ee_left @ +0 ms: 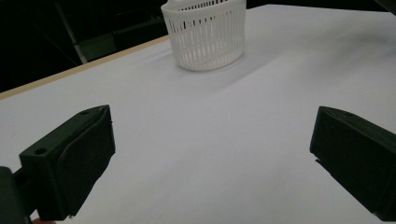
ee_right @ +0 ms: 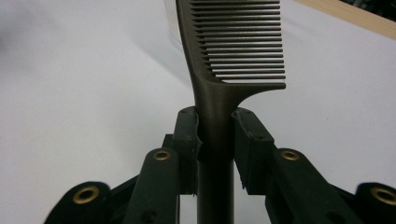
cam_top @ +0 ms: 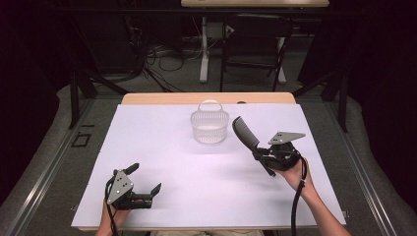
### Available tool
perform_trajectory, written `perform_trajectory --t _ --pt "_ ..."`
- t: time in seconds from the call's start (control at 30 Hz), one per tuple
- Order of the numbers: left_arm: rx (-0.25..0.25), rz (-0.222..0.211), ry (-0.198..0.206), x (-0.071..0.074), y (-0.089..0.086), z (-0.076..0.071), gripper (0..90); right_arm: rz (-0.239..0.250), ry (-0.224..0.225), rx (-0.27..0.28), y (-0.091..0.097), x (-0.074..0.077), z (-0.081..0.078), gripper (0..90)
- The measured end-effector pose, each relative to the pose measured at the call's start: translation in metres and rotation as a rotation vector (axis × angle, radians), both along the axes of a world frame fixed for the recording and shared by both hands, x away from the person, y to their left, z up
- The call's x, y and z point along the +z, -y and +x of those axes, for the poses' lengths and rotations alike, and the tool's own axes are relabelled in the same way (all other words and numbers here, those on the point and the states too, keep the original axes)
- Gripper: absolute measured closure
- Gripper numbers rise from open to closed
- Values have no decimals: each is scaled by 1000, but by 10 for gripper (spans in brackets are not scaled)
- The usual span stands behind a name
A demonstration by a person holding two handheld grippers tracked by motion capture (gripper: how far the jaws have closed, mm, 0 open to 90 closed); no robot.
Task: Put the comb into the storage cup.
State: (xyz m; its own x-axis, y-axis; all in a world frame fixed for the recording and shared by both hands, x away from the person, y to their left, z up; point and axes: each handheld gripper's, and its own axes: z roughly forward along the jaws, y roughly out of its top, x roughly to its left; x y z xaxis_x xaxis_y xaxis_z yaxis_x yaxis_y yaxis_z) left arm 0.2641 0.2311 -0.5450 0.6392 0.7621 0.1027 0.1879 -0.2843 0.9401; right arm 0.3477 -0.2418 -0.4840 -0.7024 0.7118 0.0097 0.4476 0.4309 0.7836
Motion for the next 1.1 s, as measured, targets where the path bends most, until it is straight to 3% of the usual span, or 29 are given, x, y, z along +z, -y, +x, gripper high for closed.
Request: perform_trajectory --t 0.2,1.1 --pt "-5 4 3 0 1 -1 2 35 18 -9 0 -1 2 724" --pt "-4 13 -4 -1 0 -2 2 84 150 1 -22 7 9 724"
